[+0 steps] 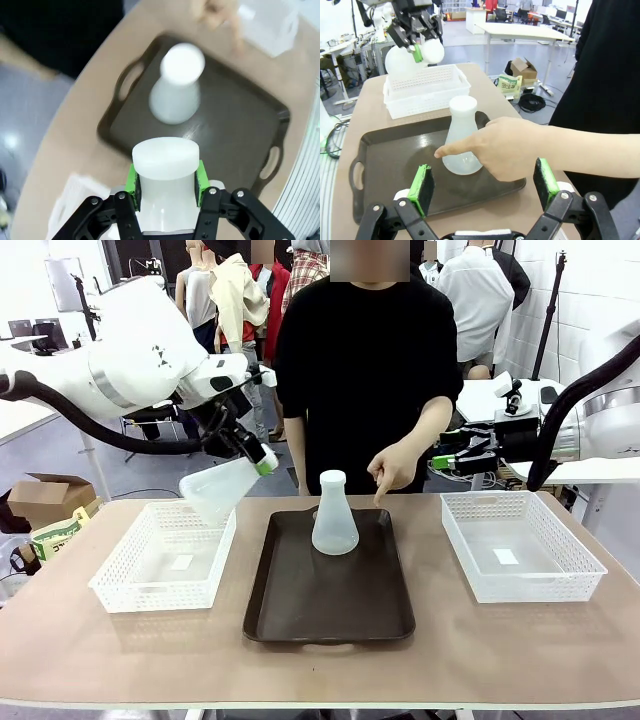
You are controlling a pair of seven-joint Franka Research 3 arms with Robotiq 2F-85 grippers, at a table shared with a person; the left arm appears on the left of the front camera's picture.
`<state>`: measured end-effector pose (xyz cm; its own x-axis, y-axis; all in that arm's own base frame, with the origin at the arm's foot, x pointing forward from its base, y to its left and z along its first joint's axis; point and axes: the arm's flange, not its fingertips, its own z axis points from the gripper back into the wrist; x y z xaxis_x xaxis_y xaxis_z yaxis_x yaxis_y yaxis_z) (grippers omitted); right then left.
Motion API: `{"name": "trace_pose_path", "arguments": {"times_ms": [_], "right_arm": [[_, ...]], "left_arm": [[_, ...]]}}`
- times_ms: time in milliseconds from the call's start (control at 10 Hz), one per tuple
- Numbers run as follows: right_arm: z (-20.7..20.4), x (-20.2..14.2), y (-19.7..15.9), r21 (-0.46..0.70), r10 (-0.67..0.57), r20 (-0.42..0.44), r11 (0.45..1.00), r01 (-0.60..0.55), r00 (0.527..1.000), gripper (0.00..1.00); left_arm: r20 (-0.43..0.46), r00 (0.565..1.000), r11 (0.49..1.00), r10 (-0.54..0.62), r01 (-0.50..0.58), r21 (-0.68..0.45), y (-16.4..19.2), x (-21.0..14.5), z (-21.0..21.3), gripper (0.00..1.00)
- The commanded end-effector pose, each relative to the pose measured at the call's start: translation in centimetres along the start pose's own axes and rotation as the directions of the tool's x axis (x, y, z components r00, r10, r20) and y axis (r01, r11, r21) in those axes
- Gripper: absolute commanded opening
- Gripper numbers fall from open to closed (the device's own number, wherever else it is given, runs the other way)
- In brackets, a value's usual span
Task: Prepare the laboratory tools.
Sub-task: Place the picked Big flask upright in the Handle tray as directed by the person.
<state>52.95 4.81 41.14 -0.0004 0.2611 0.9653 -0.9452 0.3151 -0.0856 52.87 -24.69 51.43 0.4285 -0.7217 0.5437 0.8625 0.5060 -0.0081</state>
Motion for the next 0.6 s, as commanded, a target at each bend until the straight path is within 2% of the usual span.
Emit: {"name": "trace_pose_path", "arguments": {"times_ms": [0,100,300,400,500], "right_arm": [[0.1,0.0,0.2,0.005,-0.002,-0.010,1.000,0.002,1.000,1.00],[0.1,0.0,0.2,0.005,-0.002,-0.010,1.000,0.002,1.000,1.00],[0.1,0.0,0.2,0.005,-0.002,-0.010,1.000,0.002,1.000,1.00],[0.1,0.0,0.2,0.005,-0.002,-0.010,1.000,0.002,1.000,1.00],[0.1,0.0,0.2,0.005,-0.002,-0.010,1.000,0.002,1.000,1.00]], "left_arm": [[0.147,0.972,0.948,-0.185,0.216,-0.234,1.3,-3.7,1.1,0.00],[0.213,0.931,0.877,-0.296,0.354,-0.326,0.8,-3.7,1.1,0.00],[0.311,0.847,0.749,-0.431,0.528,-0.400,0.3,-4.1,1.6,0.00],[0.330,0.830,0.725,-0.451,0.556,-0.408,0.3,-4.2,1.7,0.00],[0.288,0.874,0.789,-0.392,0.480,-0.382,0.9,-4.2,1.8,0.00]]}}
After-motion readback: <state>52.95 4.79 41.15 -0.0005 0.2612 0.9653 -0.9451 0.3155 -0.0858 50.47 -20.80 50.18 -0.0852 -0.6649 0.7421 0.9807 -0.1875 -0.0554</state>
